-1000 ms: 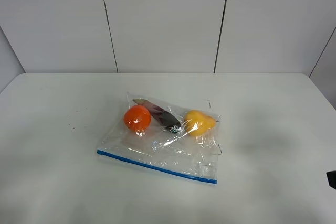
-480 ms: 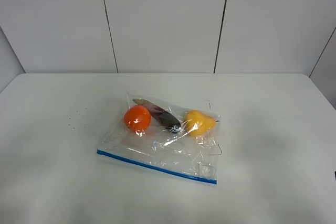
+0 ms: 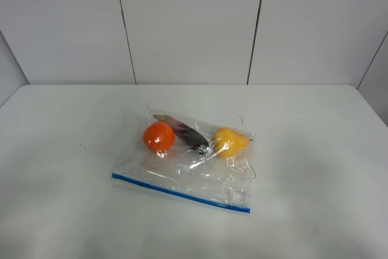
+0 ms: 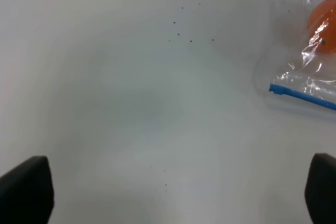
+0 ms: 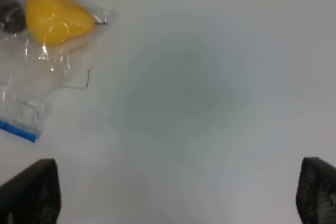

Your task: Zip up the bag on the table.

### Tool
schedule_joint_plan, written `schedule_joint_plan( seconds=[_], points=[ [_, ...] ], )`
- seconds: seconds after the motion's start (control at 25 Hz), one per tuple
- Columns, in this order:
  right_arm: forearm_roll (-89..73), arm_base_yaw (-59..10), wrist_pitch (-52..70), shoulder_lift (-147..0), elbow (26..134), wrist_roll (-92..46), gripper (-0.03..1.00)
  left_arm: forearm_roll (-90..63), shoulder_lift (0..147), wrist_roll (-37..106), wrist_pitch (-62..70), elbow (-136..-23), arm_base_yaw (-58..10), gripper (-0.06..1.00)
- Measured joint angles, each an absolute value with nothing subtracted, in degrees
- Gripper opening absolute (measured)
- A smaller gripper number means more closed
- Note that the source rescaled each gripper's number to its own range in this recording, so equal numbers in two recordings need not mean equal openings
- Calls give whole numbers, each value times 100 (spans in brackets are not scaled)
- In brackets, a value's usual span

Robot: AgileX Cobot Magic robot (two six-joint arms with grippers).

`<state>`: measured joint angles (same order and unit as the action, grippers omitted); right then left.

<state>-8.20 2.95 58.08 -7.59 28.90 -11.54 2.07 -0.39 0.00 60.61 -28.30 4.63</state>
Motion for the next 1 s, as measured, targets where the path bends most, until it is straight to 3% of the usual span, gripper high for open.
schedule_joint_plan(
  seconds=[1.0],
  points=[
    [-772,295,5909,19,2819,-1149,100,207,-39,0,6061,-2830,463,100]
  ],
)
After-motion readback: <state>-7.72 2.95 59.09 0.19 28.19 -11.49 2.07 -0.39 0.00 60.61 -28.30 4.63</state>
